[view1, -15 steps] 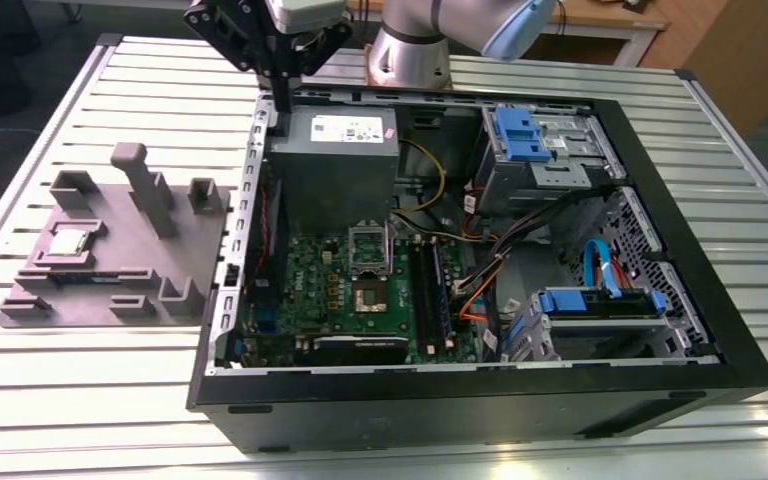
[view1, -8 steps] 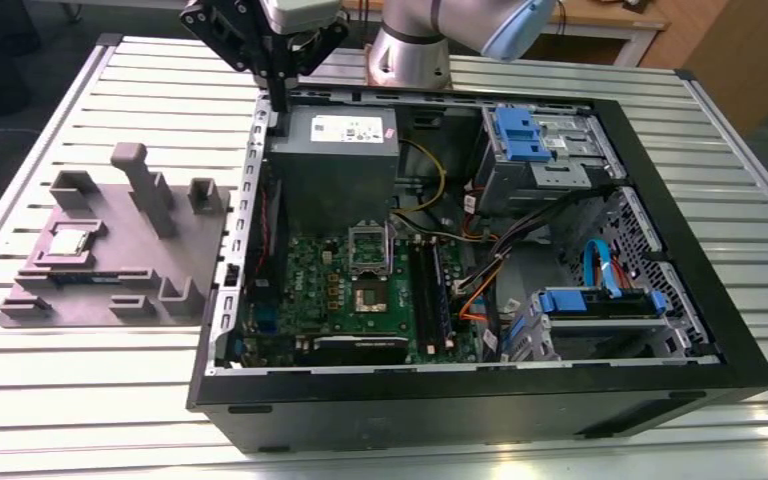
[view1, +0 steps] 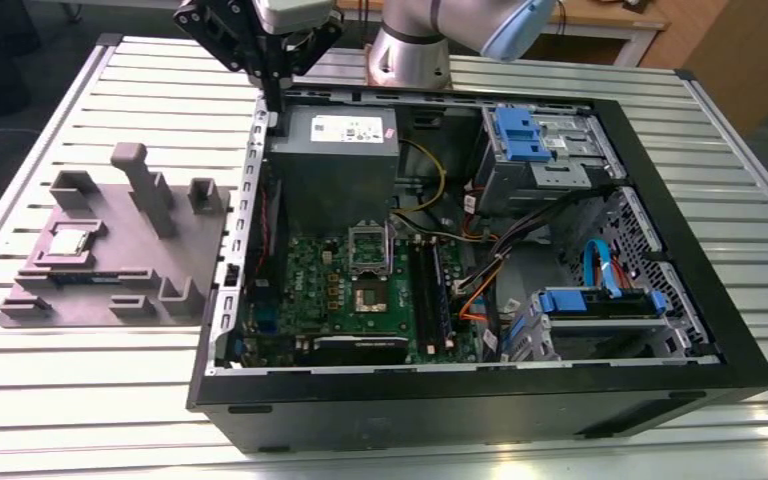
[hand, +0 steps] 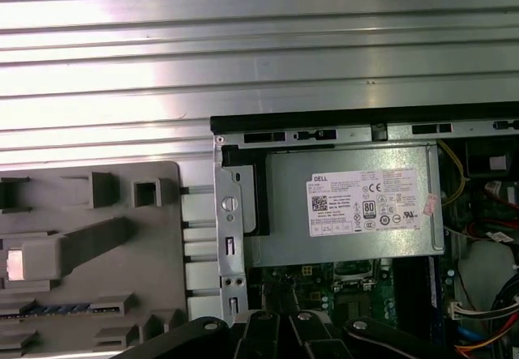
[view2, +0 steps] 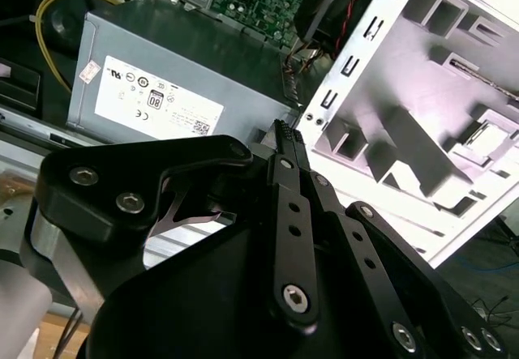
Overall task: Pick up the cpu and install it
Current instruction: 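Reach for the cpu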
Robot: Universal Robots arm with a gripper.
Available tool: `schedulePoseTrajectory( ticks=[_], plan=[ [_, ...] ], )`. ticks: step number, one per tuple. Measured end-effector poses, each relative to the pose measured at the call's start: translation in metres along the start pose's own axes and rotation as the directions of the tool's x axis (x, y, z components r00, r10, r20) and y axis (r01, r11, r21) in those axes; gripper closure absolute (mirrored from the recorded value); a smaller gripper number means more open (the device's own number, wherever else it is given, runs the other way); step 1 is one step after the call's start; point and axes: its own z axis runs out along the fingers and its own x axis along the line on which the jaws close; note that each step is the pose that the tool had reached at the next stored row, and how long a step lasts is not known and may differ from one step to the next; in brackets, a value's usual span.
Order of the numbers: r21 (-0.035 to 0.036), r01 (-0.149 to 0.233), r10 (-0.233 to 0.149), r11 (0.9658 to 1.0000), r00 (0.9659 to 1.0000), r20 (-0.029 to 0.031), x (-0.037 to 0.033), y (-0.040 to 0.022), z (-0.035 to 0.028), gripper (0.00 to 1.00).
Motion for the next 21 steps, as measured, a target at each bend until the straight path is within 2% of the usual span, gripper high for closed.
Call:
schedulePoseTrajectory(
  ticks=[21],
  plan=[
    [0.0000,0.000,0.000,1.0000,1.0000,0.0000,0.0051,-0.0004,0.0005,0.90]
  ],
)
